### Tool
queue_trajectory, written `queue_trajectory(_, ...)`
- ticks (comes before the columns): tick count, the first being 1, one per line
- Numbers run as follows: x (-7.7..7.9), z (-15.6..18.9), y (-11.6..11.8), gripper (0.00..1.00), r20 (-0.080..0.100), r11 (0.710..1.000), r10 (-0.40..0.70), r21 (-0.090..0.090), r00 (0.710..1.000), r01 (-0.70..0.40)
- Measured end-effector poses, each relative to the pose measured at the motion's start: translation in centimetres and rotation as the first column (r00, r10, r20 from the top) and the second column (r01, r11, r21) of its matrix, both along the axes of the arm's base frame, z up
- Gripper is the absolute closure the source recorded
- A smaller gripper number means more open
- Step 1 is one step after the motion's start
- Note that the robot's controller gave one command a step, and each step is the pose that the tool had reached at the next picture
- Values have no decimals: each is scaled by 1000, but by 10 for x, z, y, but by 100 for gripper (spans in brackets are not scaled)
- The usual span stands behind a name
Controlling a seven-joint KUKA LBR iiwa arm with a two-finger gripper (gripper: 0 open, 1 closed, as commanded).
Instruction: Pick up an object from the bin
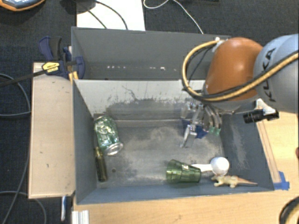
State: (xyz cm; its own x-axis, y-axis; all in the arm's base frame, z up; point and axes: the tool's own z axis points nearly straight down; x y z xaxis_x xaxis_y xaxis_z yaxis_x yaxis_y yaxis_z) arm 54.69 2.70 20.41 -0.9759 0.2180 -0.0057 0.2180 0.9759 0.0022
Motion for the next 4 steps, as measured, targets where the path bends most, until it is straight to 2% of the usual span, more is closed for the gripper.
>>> queue_trajectory(1,6,-26,-50,0,-7,1000,-26,-1,1000,26)
queue_trajectory(2,18,-72,-50,100,1,998,-58,1,998,58)
queue_trajectory(3,18,-72,-50,100,1,998,-58,1,998,58)
queue_trajectory(4,17,-24,-48,100,8,996,-92,2,996,92)
